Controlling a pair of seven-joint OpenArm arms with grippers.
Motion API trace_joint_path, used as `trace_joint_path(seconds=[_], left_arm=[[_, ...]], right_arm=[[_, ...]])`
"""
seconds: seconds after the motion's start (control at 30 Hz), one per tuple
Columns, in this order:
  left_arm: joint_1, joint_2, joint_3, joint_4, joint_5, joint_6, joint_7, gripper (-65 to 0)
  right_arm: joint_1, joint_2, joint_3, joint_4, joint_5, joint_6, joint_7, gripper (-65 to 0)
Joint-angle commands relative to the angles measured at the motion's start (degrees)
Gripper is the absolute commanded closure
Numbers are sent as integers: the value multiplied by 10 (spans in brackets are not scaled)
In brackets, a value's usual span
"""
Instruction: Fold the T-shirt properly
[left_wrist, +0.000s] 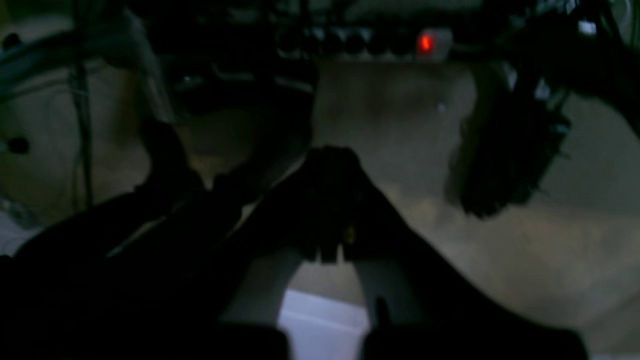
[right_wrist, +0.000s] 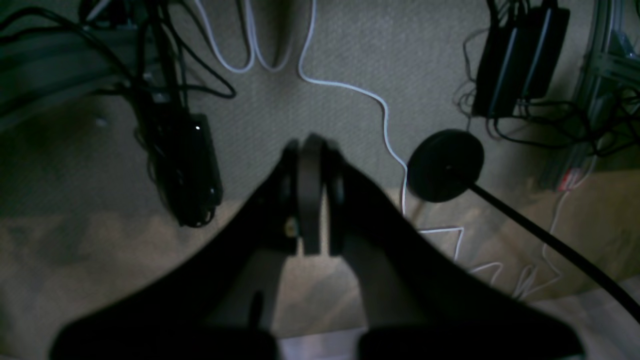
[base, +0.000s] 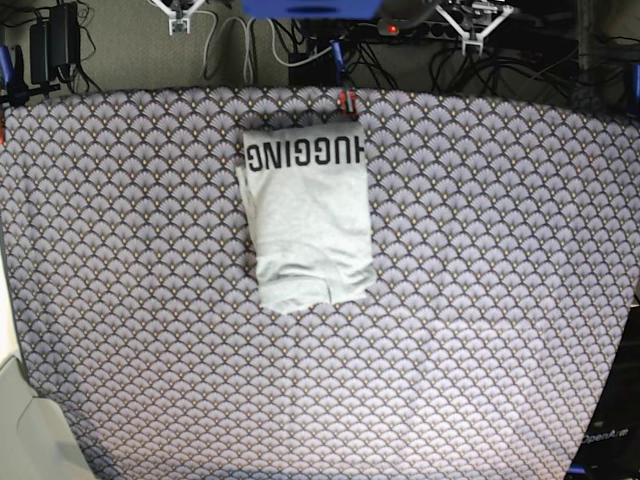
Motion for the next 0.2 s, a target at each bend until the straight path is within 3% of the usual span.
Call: trace_joint_path(seconds=[0.0,0.17], left_arm=[[-4,1,0,2,1,0,-5,-5],[-7,16,0,2,3,0,-5,-5]], right_arm=[[-3,1,3,0,2,-5,6,0],[0,2,3,0,3,-5,5,0]])
